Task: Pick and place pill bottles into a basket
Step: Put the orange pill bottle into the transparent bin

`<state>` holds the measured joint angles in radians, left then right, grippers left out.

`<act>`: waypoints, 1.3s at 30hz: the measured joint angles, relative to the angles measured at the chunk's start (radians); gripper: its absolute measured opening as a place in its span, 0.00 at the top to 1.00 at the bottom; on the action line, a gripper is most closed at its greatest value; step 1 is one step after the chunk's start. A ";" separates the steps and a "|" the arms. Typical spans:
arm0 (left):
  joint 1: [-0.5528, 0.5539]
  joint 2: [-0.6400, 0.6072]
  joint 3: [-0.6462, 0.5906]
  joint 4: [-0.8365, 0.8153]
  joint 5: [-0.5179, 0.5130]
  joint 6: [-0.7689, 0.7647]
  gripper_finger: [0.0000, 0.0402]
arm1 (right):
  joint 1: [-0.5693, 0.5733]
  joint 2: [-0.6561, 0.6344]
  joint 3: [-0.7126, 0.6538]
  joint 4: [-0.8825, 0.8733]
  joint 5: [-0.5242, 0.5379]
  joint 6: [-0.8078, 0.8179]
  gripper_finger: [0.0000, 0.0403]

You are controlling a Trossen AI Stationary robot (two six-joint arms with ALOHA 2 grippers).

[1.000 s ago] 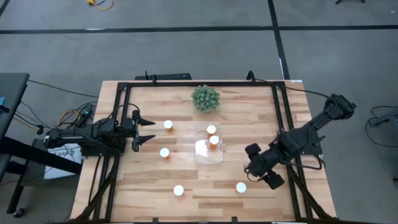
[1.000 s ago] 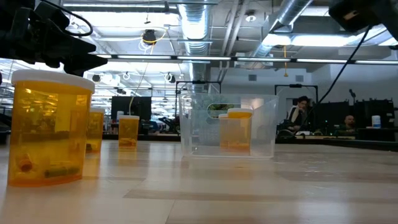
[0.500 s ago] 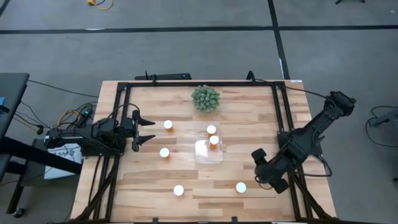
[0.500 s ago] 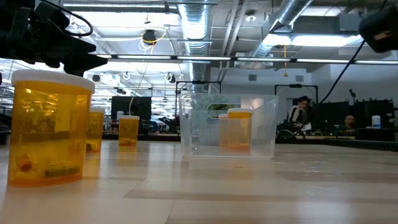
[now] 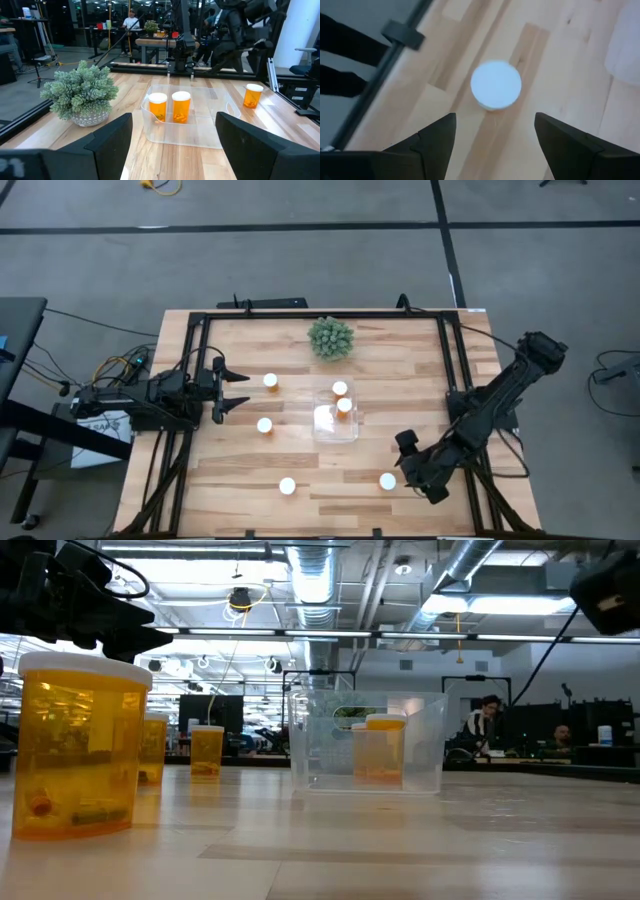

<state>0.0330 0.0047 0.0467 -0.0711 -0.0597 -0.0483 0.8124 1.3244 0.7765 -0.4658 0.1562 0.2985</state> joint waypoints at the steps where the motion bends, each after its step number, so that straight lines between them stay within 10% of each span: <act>1: 0.000 0.000 0.000 0.000 0.000 0.000 0.31 | -0.001 0.014 0.000 0.001 0.000 0.000 0.34; 39: 0.000 0.000 0.000 0.000 0.000 0.000 0.31 | -0.136 0.136 0.000 0.162 -0.238 -0.052 0.34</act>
<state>0.0333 0.0044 0.0467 -0.0708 -0.0597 -0.0483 0.6765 1.4605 0.7761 -0.3042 -0.0814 0.2464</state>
